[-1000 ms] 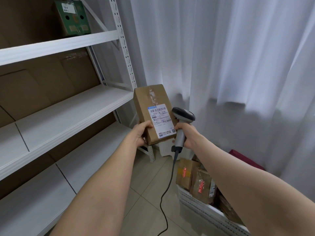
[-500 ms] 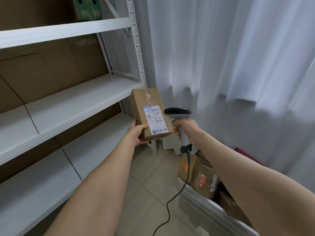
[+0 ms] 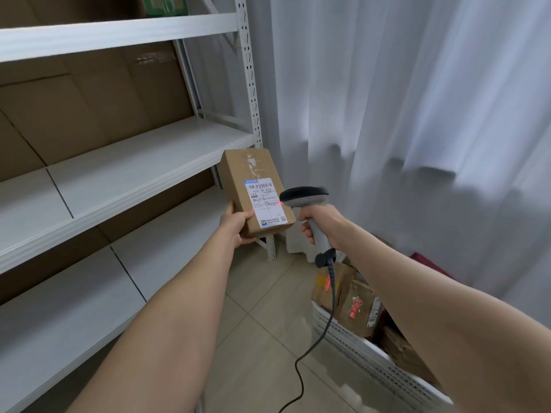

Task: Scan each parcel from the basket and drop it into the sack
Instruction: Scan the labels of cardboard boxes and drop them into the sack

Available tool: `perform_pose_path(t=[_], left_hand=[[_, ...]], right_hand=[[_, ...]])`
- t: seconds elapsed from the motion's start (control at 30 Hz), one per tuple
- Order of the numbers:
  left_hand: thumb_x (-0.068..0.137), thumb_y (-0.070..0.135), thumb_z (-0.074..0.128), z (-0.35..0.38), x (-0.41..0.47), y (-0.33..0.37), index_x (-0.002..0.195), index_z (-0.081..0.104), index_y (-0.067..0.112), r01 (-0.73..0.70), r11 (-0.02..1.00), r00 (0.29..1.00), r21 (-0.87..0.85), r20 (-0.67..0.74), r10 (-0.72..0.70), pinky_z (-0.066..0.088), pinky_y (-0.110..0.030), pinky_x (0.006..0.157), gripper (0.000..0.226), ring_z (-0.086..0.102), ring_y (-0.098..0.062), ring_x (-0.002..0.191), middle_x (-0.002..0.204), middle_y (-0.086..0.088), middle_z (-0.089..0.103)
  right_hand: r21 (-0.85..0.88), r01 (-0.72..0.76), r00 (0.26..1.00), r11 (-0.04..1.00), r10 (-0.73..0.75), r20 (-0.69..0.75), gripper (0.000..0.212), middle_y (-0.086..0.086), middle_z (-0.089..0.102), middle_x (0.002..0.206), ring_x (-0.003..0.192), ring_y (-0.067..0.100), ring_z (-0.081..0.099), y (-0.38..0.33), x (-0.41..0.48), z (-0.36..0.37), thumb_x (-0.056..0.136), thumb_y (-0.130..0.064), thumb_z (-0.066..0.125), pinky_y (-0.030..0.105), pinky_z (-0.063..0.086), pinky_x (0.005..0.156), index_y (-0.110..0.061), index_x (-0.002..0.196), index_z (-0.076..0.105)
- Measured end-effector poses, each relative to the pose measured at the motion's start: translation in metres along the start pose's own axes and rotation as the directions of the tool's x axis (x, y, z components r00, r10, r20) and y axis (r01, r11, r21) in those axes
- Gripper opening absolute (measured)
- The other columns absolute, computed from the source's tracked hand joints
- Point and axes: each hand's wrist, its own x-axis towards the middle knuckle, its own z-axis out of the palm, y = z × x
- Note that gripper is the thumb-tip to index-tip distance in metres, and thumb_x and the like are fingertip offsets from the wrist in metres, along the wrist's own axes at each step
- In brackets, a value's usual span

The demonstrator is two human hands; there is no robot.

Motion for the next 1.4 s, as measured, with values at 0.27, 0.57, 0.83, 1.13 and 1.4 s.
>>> perform_pose_path(t=[0.27, 0.57, 0.83, 1.13, 1.4], left_hand=[[0.093, 0.011, 0.06, -0.003, 0.004, 0.004, 0.139, 0.039, 0.034, 0.003, 1.0, 1.0, -0.008, 0.017, -0.002, 0.048, -0.059, 0.089, 0.056, 0.053, -0.028, 0.101, 0.116, -0.004, 0.055], [0.09, 0.026, 0.065, -0.033, 0.004, 0.009, 0.139, 0.041, 0.027, 0.049, 0.992, 0.999, 0.115, -0.014, -0.048, 0.029, -0.065, 0.103, 0.055, 0.045, -0.035, 0.12, 0.121, -0.003, 0.05], [0.084, 0.039, 0.069, -0.088, 0.003, 0.004, 0.122, 0.055, 0.017, 0.116, 0.979, 0.993, 0.167, -0.043, -0.11, 0.054, -0.041, 0.08, 0.047, 0.058, -0.025, 0.095, 0.107, -0.007, 0.062], [0.08, 0.031, 0.074, -0.158, -0.055, -0.031, 0.122, 0.054, 0.014, 0.184, 0.972, 0.968, 0.147, -0.2, -0.153, 0.048, -0.034, 0.054, 0.049, 0.056, -0.02, 0.084, 0.1, -0.004, 0.06], [0.075, 0.018, 0.078, -0.222, -0.111, -0.071, 0.121, 0.057, 0.008, 0.212, 0.973, 0.933, 0.086, -0.313, -0.176, 0.056, -0.039, 0.077, 0.053, 0.062, -0.02, 0.085, 0.103, -0.009, 0.066]], right_hand=[[-0.003, -0.026, 0.999, 1.0, 0.026, -0.025, 0.003, 0.007, 0.054, 0.062, 0.049, 0.013, 0.048, -0.005, 0.001, 0.001, 0.088, -0.009, 0.056, 0.022, 0.045, 0.048, -0.008, 0.091, 0.057], [0.214, -0.043, 0.989, 0.976, 0.072, -0.133, 0.016, 0.016, 0.064, 0.084, 0.058, 0.018, 0.056, -0.002, 0.026, 0.029, 0.084, -0.001, 0.061, 0.03, 0.052, 0.061, -0.001, 0.1, 0.059], [0.251, -0.079, 0.983, 0.965, 0.118, -0.144, 0.038, 0.013, 0.061, 0.097, 0.088, 0.029, 0.063, 0.013, 0.043, 0.09, 0.084, -0.01, 0.068, 0.042, 0.055, 0.083, -0.008, 0.118, 0.049], [0.208, -0.174, 0.985, 0.963, 0.164, 0.061, 0.072, 0.018, 0.067, 0.113, 0.098, 0.035, 0.067, 0.066, 0.05, 0.156, 0.05, -0.02, 0.074, 0.054, 0.054, 0.09, -0.008, 0.119, 0.056], [0.118, -0.223, 0.97, 0.968, 0.209, 0.124, 0.016, 0.017, 0.066, 0.104, 0.096, 0.032, 0.067, 0.092, -0.026, 0.214, 0.084, -0.01, 0.066, 0.05, 0.053, 0.094, -0.01, 0.09, 0.051]])
